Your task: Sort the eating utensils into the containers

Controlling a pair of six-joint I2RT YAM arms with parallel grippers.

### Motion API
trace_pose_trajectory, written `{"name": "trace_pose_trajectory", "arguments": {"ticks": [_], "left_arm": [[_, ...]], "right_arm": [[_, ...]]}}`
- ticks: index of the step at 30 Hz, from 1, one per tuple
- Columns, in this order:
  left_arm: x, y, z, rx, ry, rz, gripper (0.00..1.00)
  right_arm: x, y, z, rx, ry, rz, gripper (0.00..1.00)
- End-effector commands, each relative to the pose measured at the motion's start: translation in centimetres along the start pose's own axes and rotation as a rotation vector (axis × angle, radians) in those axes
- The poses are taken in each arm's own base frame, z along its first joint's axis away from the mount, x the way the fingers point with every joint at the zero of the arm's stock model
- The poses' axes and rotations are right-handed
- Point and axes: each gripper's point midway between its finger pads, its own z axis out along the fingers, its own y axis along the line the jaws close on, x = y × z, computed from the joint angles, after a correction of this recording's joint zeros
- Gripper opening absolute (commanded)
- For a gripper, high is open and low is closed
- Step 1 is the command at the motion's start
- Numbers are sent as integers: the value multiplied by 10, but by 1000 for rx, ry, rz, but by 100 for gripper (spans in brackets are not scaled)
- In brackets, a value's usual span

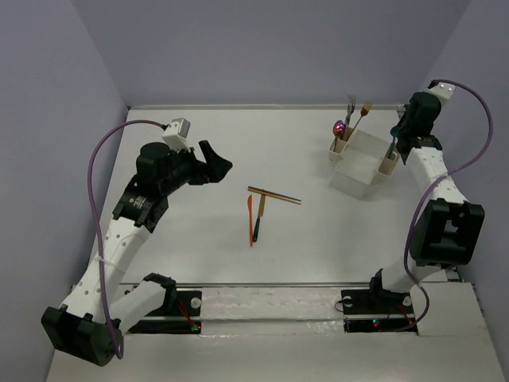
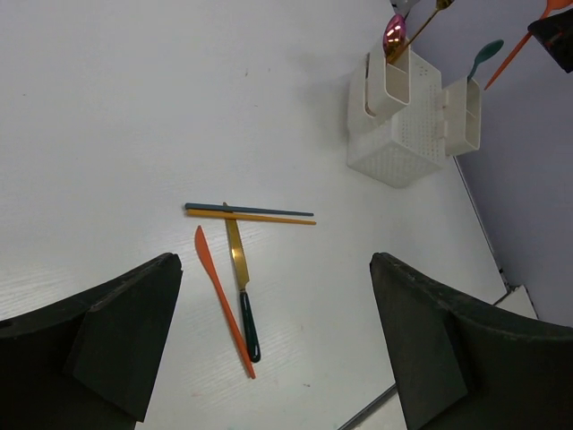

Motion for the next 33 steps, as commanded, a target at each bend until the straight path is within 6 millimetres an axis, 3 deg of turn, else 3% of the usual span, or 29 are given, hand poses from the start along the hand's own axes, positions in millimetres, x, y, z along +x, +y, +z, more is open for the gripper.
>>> {"name": "trace_pose_trajectory", "arguments": {"ticks": [1, 10, 15, 18, 23, 28, 33], "left_arm": [[-6, 1, 3, 3, -32, 16, 99], [6, 7, 11, 0, 3, 8, 99], [10, 10, 16, 6, 11, 8, 99], [13, 11, 19, 6, 17, 7, 99], [11, 10, 20, 13, 14, 12, 99], [10, 7, 19, 28, 9, 16, 99], [8, 5, 19, 37, 4, 21, 99]], "right_arm": [[-9, -5, 9, 32, -73, -24, 7], [16, -5, 13, 18, -59, -35, 8], [46, 4, 7, -48, -17, -55, 11], [53, 6, -1, -67, -22, -64, 16], [46, 8, -15, -89, -40, -38, 33], [23, 7, -33, -105, -61, 7, 51], [10, 4, -52, -113, -40, 46, 57]]}}
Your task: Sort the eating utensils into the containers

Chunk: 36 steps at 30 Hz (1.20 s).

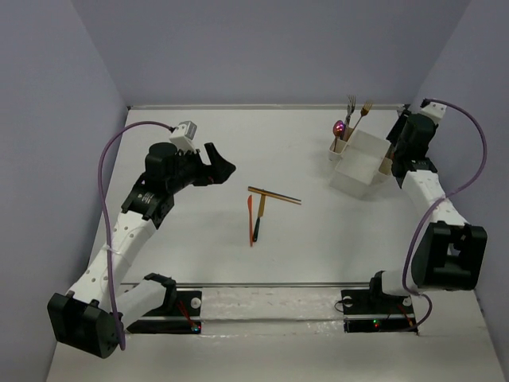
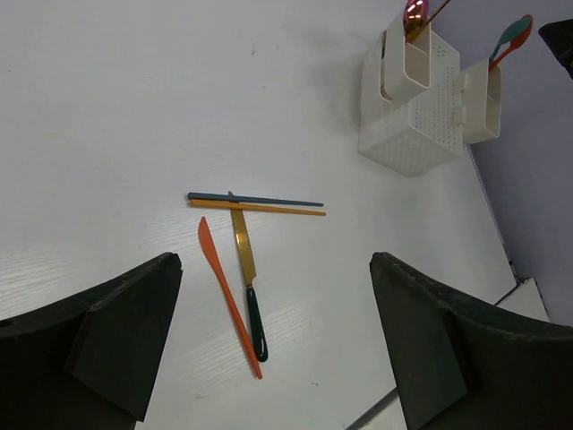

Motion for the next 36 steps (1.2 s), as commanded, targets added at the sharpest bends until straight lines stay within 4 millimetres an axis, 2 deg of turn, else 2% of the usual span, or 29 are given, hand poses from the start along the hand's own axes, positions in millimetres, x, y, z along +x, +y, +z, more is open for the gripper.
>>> {"name": "trace_pose_trajectory", "arguments": {"ticks": [1, 3, 4, 5, 6, 7, 8, 9, 11, 12, 15, 16, 17, 18, 19, 20, 21, 22, 23, 26, 28, 29, 30, 31, 32, 33, 34, 35, 36], "left_arm": [[-11, -10, -1, 48, -46, 35, 99], [-11, -10, -1, 52, -42, 38, 99], [-11, -10, 0, 54, -44, 37, 99], [-11, -10, 0, 55, -42, 37, 99], [-10, -10, 1, 60, -39, 39, 99], [-10, -11, 2, 63, -40, 39, 99], [-9, -11, 3, 66, -33, 38, 99], [-9, -11, 4, 69, -33, 38, 99], [-9, -12, 5, 73, -29, 37, 99], [-9, -13, 5, 77, -27, 38, 99], [-6, -12, 7, 77, -11, 34, 99], [-4, -10, 8, 75, -4, 31, 99], [-2, -10, 8, 75, 2, 30, 99], [0, -10, 7, 74, 8, 26, 99], [0, -9, 7, 71, 11, 26, 99], [1, -8, 7, 67, 12, 30, 99], [1, -7, 6, 61, 12, 29, 99], [0, -7, 5, 58, 9, 31, 99], [0, -7, 4, 53, 8, 32, 99], [-1, -6, 0, 46, -1, 39, 99], [0, -4, -1, 36, -3, 38, 99], [1, -4, -1, 36, -3, 38, 99], [4, -2, -1, 33, 2, 36, 99], [6, -2, -1, 35, 5, 34, 99], [7, -2, -1, 34, 8, 30, 99], [7, -2, -2, 38, 8, 29, 99], [8, -2, -2, 38, 10, 32, 99], [8, -2, -2, 36, 11, 30, 99], [7, -3, -3, 38, 7, 33, 99]], "right_arm": [[-34, 12, -26, -63, -29, 69, 56], [-32, 24, -35, -124, 3, 77, 52], [-19, 38, -44, -175, 66, 69, 49], [-13, 51, -52, -223, 94, 56, 38], [2, 75, -70, -287, 144, 25, 34], [12, 90, -81, -333, 174, 8, 31], [25, 119, -102, -419, 207, -16, 25], [42, 130, -116, -457, 260, -12, 21], [64, 160, -143, -571, 341, -8, 16], [86, 180, -163, -625, 415, -8, 16], [120, 211, -196, -721, 527, -44, 15], [142, 228, -214, -784, 585, -87, 15], [152, 234, -218, -787, 619, -105, 15], [150, 246, -224, -798, 636, -110, 16], [163, 247, -231, -785, 694, -147, 18], [181, 258, -243, -798, 734, -200, 23], [178, 266, -247, -800, 723, -213, 27], [185, 267, -250, -789, 738, -230, 32], [199, 271, -256, -787, 773, -258, 43], [212, 279, -269, -771, 809, -290, 52], [229, 284, -282, -768, 831, -341, 52], [227, 289, -282, -764, 811, -349, 52], [235, 292, -282, -764, 811, -380, 50], [231, 297, -279, -761, 799, -382, 44], [239, 295, -278, -751, 812, -403, 44], [233, 300, -273, -748, 783, -418, 38], [240, 300, -268, -752, 778, -476, 37], [230, 309, -266, -762, 755, -484, 34], [231, 310, -264, -763, 758, -512, 32]]}}
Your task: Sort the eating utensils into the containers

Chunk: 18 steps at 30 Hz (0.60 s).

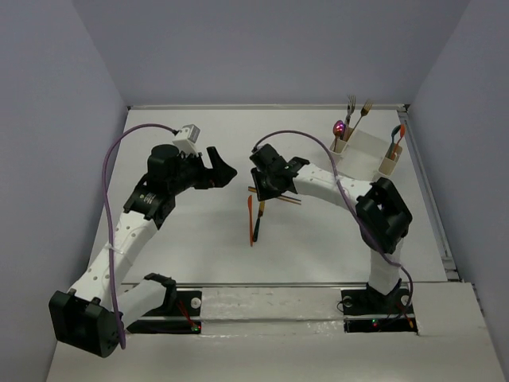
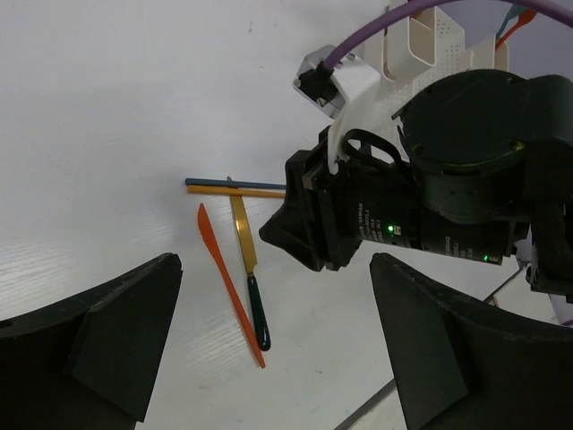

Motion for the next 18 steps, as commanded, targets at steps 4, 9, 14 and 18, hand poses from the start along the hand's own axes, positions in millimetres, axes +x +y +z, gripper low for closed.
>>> {"name": "trace_pose_trajectory", "arguments": {"ticks": [4, 9, 14, 18], "left_arm": [[-8, -5, -8, 15, -38, 31, 99], [-9, -4, -10, 4, -42, 38, 99], [-17, -1, -12, -24, -61, 62, 99], [-32, 2, -19, -81, -90, 112, 99]], "right_arm": [[-28, -10, 5, 55, 20, -176, 28], [-12, 10, 10, -54, 115, -170, 31], [17, 41, 9, -102, 176, -143, 36], [35, 52, 13, -100, 207, -134, 41]]}}
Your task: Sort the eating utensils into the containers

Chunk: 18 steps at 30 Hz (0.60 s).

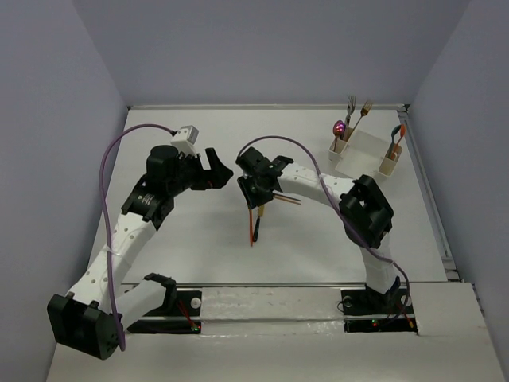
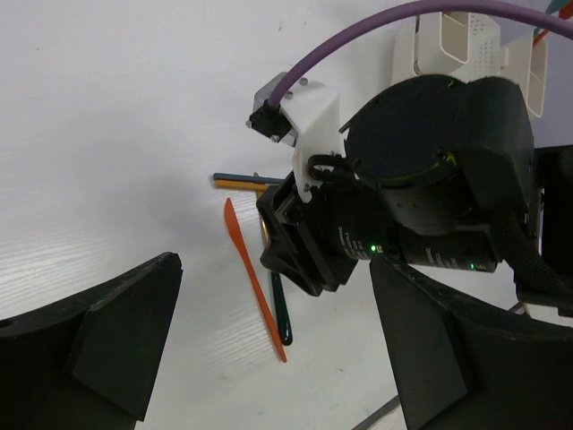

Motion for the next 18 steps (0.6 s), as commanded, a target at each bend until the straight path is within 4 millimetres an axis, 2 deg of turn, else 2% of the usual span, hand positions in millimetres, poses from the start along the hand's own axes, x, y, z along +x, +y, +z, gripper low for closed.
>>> {"name": "trace_pose_trajectory", "arguments": {"ticks": [1, 4, 7, 15, 18], "left_arm": [[-41, -9, -18, -25, -112, 98, 99], [-51, -12, -20, -25, -128, 110, 99], [-52, -14, -18, -14, -126, 110, 99], [-53, -16, -24, -9, -137, 107, 99], [-59, -21, -26, 0, -151, 110, 99]], "right_arm": [[19, 29, 6, -46, 55, 9, 41], [28, 41, 11, -58, 76, -6, 41], [35, 48, 17, -52, 98, 1, 41], [64, 36, 31, 92, 159, 4, 35], [72, 44, 33, 84, 170, -6, 34]]}}
